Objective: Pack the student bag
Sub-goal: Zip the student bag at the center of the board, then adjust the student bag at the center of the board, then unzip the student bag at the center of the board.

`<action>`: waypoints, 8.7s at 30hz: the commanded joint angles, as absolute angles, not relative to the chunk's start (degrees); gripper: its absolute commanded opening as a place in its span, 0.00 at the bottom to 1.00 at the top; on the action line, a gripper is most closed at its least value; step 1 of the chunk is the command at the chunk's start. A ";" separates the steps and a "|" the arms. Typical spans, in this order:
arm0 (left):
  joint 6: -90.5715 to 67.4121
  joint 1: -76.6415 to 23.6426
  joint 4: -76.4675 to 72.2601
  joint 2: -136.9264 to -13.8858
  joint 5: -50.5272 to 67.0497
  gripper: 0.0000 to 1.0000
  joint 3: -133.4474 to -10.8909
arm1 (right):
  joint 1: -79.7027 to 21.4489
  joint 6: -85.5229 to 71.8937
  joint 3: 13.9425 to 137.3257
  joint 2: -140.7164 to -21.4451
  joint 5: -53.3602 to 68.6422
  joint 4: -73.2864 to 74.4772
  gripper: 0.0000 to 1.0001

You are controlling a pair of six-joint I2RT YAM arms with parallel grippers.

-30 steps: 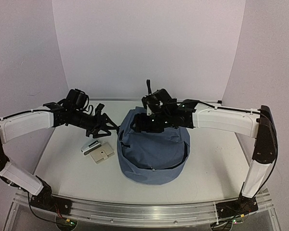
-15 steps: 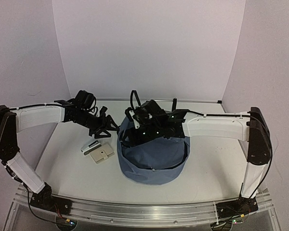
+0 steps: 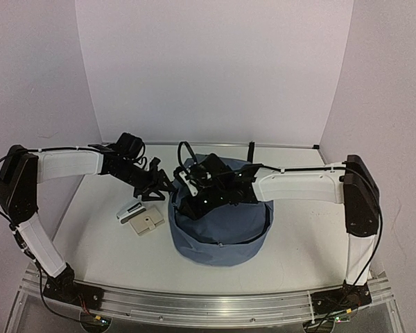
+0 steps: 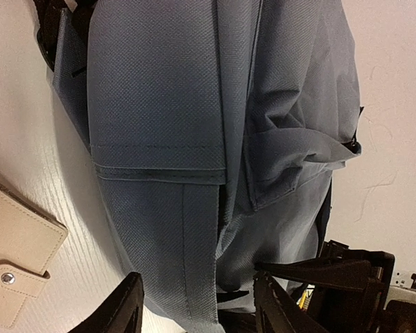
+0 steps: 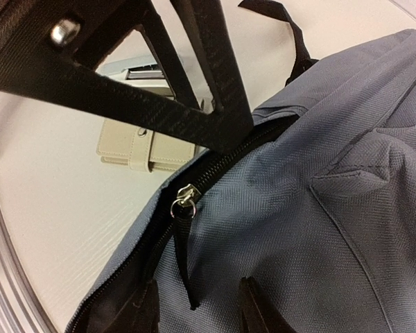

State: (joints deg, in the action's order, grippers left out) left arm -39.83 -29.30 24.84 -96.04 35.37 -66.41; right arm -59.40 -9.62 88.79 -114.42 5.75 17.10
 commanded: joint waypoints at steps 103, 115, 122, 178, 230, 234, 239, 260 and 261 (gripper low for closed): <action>-50.91 -38.79 10.08 -96.77 22.42 0.73 -65.11 | -68.38 -32.59 82.65 -102.99 -14.93 15.15 0.00; -51.32 -38.94 9.07 -101.34 21.68 0.41 -68.01 | -68.38 -33.02 80.16 -100.92 -15.30 15.04 0.00; -49.63 -38.82 12.01 -101.43 18.11 0.03 -69.30 | -68.25 -33.96 77.55 -97.93 -19.01 18.17 0.00; -52.81 -35.14 9.35 -93.84 22.82 0.79 -62.46 | -19.64 -10.21 97.59 -116.13 11.49 23.18 0.80; -32.93 -22.78 23.56 -98.67 9.66 0.85 -81.22 | -57.22 -29.59 80.84 -92.45 0.09 34.36 0.55; -41.69 -23.77 18.89 -90.72 14.16 0.87 -67.30 | -57.47 -28.28 84.01 -97.35 0.40 34.31 0.50; -49.24 -28.14 13.02 -85.81 17.22 0.88 -57.02 | -57.41 -27.19 87.12 -101.99 0.42 34.28 0.45; -57.15 -34.72 4.70 -89.47 19.31 0.53 -50.89 | -57.43 -27.23 91.11 -109.54 -3.60 34.19 0.11; -57.13 -34.72 4.75 -89.55 19.28 0.46 -50.88 | -57.42 -27.28 91.36 -109.53 -3.69 34.19 0.06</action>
